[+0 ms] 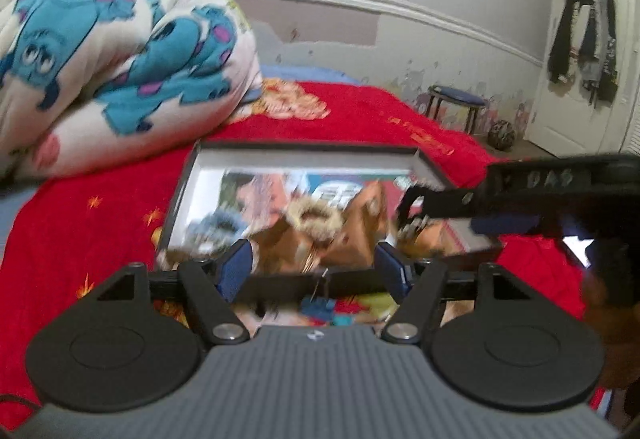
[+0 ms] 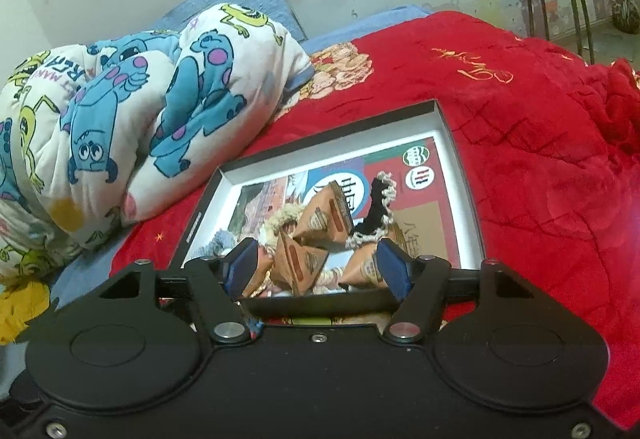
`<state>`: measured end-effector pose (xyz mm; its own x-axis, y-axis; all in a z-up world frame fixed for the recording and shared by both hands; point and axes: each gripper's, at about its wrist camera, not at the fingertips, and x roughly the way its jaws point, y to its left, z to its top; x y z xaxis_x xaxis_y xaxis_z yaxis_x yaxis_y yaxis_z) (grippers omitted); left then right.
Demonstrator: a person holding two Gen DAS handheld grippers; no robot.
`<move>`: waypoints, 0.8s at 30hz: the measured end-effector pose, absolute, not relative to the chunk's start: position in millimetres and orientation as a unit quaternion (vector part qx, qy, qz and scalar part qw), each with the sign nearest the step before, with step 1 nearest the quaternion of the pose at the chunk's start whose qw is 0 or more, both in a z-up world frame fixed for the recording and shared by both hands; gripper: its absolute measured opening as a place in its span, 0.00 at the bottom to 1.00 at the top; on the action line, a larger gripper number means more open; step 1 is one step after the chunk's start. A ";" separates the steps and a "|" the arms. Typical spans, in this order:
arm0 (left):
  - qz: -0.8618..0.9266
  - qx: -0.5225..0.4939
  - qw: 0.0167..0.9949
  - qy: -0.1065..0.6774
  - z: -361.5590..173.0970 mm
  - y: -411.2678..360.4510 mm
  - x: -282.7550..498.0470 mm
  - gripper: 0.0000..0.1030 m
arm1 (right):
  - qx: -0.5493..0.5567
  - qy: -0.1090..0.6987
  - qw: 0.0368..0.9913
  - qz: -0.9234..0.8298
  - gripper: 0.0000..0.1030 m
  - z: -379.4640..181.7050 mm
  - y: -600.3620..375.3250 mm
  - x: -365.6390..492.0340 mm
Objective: Organize objects
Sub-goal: 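Move the left gripper back and grasp a blue binder clip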
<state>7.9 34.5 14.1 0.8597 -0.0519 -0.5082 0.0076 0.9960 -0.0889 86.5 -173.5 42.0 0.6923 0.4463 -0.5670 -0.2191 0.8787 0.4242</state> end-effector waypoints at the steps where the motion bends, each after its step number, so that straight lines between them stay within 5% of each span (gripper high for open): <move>1: -0.012 -0.037 0.962 0.269 9.6 34.4 7.9 0.76 | 0.160 0.348 0.905 0.185 0.63 40.9 -172.3 86.4; 13: -0.036 -0.017 0.944 0.327 -25.8 13.4 7.9 0.76 | 0.150 0.389 0.891 0.181 0.63 18.4 -163.0 90.8; 24: -0.028 0.008 0.941 0.338 -46.5 -20.0 20.8 0.61 | 0.144 0.403 0.886 0.179 0.63 14.9 -156.0 93.7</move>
